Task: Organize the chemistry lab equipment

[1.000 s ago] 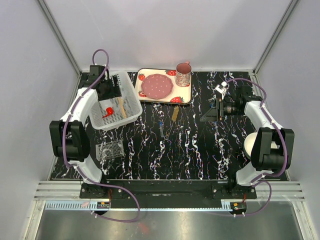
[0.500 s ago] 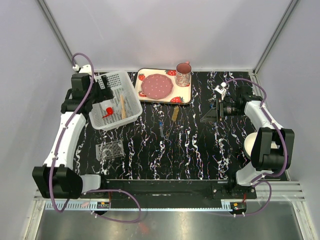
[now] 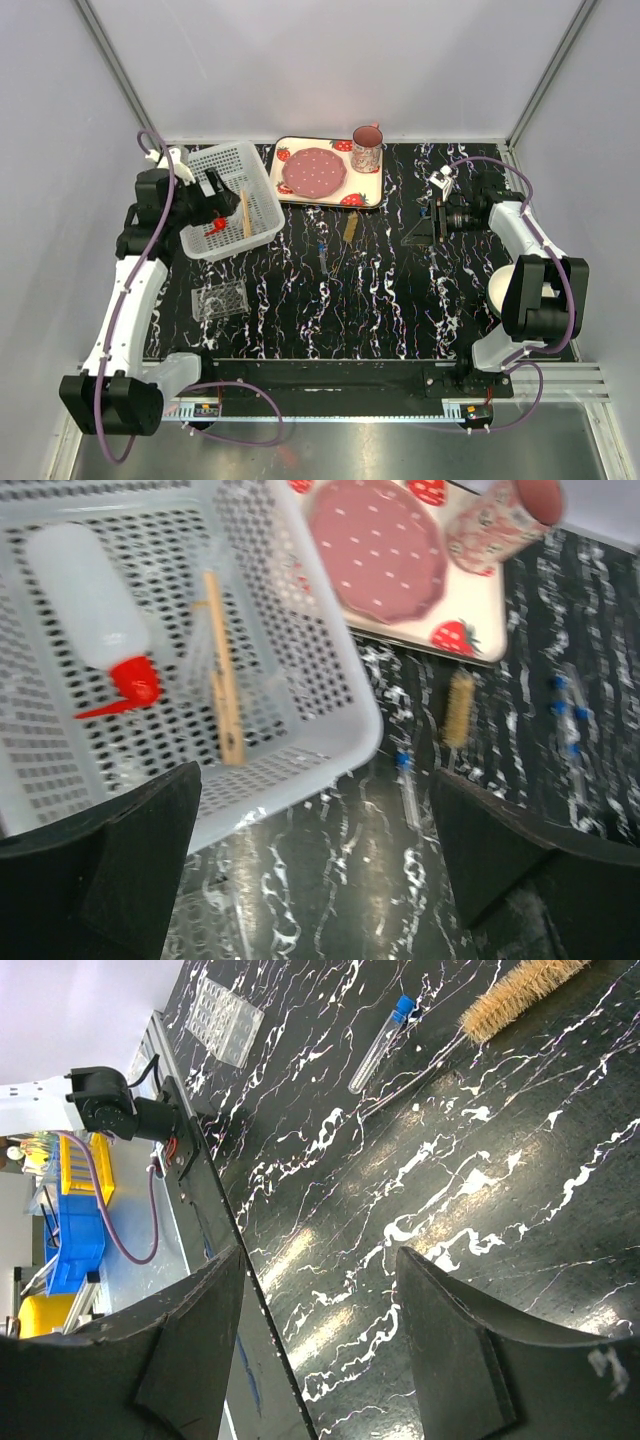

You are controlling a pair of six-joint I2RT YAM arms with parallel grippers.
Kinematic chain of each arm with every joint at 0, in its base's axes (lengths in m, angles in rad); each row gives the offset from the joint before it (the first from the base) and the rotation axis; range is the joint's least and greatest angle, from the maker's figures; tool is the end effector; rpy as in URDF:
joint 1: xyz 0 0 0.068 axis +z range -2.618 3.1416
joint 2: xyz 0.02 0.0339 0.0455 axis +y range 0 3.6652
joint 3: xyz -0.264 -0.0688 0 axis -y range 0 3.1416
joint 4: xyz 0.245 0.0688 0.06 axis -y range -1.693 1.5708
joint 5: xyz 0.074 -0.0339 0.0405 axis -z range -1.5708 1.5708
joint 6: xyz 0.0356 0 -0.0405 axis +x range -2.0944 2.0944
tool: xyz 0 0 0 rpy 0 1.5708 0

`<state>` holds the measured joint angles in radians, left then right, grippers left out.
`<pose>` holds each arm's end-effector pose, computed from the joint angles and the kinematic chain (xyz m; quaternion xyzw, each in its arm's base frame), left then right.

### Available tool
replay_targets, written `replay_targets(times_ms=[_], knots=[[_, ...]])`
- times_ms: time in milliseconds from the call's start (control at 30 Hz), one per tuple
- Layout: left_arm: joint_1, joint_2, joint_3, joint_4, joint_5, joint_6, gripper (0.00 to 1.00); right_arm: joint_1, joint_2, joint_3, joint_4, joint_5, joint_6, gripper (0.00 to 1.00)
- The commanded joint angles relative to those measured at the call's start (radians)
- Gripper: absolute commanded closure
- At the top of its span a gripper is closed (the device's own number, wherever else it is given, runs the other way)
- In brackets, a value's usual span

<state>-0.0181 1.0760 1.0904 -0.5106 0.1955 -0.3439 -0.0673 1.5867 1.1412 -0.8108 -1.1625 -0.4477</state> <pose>0.2344 -0.0112 0.3575 -0.0894 0.8518 -0.1742 0.4860 0.2999 0.0125 0.2422 -0.2405 0.7943 0.4911 0.2647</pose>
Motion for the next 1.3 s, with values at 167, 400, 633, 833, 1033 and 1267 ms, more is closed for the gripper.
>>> replay_targets(times_ms=[167,400,633,833,1033,1267], knots=[[-0.261,0.024,-0.04,0.089,0.096,-0.027,0.02,-0.009,-0.025,0.046,-0.011,0.02,-0.023,0.32],[-0.532,0.226,0.037,0.096,-0.01,-0.024,0.09,-0.014,-0.022,0.045,-0.011,0.02,-0.025,0.32],[-0.641,0.522,0.169,0.098,-0.016,-0.049,0.23,-0.016,-0.022,0.046,-0.013,0.015,-0.023,0.32],[-0.677,0.76,0.345,0.049,-0.044,-0.064,0.35,-0.017,-0.021,0.048,-0.018,0.015,-0.026,0.32],[-0.701,0.961,0.563,-0.04,-0.08,-0.06,0.48,-0.017,-0.016,0.052,-0.025,0.011,-0.034,0.32],[-0.724,1.084,0.672,-0.126,-0.186,-0.046,0.6,-0.017,-0.007,0.058,-0.034,0.006,-0.039,0.32]])
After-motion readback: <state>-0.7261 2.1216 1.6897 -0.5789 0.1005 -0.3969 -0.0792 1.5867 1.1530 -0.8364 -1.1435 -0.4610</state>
